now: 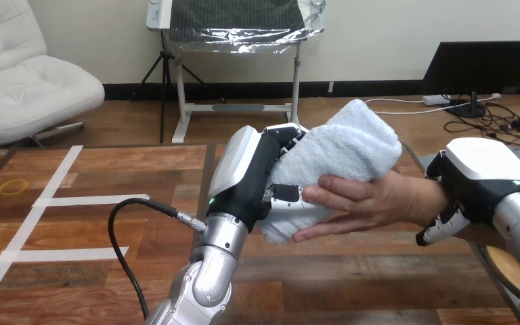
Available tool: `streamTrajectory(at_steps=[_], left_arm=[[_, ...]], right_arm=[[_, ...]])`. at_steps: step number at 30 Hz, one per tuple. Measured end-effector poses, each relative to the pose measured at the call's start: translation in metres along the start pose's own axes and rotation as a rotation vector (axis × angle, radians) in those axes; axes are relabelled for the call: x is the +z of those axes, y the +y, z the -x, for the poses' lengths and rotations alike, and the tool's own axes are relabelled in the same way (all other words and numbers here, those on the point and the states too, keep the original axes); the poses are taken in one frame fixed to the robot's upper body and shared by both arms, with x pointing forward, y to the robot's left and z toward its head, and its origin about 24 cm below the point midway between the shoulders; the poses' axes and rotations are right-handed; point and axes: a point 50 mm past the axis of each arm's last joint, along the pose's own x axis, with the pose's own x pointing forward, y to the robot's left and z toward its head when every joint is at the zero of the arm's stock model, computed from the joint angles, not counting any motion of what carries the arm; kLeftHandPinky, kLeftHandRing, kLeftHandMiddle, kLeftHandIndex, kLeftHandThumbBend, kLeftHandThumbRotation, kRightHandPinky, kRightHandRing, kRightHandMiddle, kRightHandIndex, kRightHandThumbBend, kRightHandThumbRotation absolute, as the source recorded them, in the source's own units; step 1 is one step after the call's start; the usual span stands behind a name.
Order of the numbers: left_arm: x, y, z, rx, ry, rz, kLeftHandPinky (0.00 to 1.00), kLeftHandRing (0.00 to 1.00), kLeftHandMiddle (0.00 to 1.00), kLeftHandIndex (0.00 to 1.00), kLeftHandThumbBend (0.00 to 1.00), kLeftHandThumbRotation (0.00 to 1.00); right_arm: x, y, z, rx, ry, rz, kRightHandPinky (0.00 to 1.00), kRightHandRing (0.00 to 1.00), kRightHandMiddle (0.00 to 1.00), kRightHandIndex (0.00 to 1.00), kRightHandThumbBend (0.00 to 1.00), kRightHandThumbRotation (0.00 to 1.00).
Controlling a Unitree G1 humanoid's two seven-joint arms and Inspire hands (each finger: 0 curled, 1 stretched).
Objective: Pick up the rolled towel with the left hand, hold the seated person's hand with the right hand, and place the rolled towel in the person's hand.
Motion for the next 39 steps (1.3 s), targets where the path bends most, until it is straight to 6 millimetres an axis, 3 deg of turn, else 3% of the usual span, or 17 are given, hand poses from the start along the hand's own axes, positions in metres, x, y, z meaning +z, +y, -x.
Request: streamTrajectory(at_steps=[29, 35, 39], left_arm=[[0.0008, 0.0000, 0.0001, -0.005, -0.010, 0.001, 0.32, 0.38, 0.44, 0.49, 0.57, 0.00], [0.0008, -0.0003, 0.0002, -0.008, -0.011, -0.004, 0.31, 0.37, 0.44, 0.49, 0.57, 0.00], [0.0006, -0.0003, 0.0004, -0.012, -0.012, -0.011, 0.32, 0.39, 0.46, 0.51, 0.58, 0.01]], right_arm=[[-0.0005, 0.0019, 0.0006, 0.005, 0.001, 0.000, 0.13, 0.21, 0.31, 0.38, 0.76, 0.00], [-0.0010, 0.0021, 0.0007, 0.007, 0.005, 0.003, 0.29, 0.39, 0.47, 0.51, 0.78, 0.01], [-0.0010, 0.0022, 0.0008, 0.016, 0.008, 0.011, 0.49, 0.60, 0.65, 0.67, 0.80, 0.06]])
